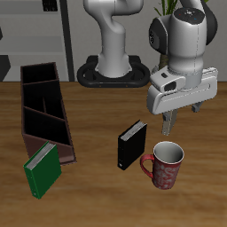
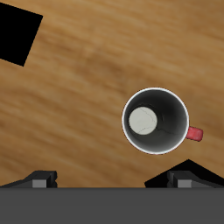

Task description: Place the red mug into the right desk caddy's left compartment and place the black book into the right desk caddy's front compartment

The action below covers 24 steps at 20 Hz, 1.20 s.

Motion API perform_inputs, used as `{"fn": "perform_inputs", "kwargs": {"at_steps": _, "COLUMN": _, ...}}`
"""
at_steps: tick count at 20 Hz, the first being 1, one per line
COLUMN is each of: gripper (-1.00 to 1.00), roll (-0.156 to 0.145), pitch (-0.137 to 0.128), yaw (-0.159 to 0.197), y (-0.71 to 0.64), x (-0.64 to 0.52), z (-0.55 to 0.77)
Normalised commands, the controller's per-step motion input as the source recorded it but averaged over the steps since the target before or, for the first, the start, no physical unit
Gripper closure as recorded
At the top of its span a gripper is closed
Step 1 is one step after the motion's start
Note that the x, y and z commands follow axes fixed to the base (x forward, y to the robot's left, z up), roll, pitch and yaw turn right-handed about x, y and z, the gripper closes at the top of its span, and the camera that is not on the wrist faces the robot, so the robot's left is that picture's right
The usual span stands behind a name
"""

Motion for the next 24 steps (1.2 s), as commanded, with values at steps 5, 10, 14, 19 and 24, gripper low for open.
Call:
{"fn": "perform_inputs", "kwargs": {"at_steps": 5, "gripper": -1.0, "roll": -0.028, "pitch": -0.009, "yaw": 0.155, "y": -0.26, "x": 0.09, "z": 0.09}}
{"fn": "perform_inputs", "kwargs": {"at_steps": 10, "gripper": -1.0, "roll": 0.035, "pitch": 0.017, "yaw": 0.117, "y": -0.08, "x": 0.03, "z": 0.01}}
{"fn": "perform_inputs", "kwargs": {"at_steps": 14, "gripper": -1.0, "roll": 0.046, "pitch": 0.018, "yaw": 0.105, "y": -0.06, "x": 0.03, "z": -0.04}}
{"fn": "perform_inputs", "kwargs": {"at_steps": 19, "gripper": -1.0, "roll": 0.063, "pitch": 0.036, "yaw": 0.056, "y": -0.03, "x": 0.04, "z": -0.06}}
{"fn": "perform_inputs", "kwargs": {"at_steps": 24, "gripper": -1.0, "roll": 0.073, "pitch": 0.046, "yaw": 0.098, "y": -0.05, "x": 0.06, "z": -0.04}}
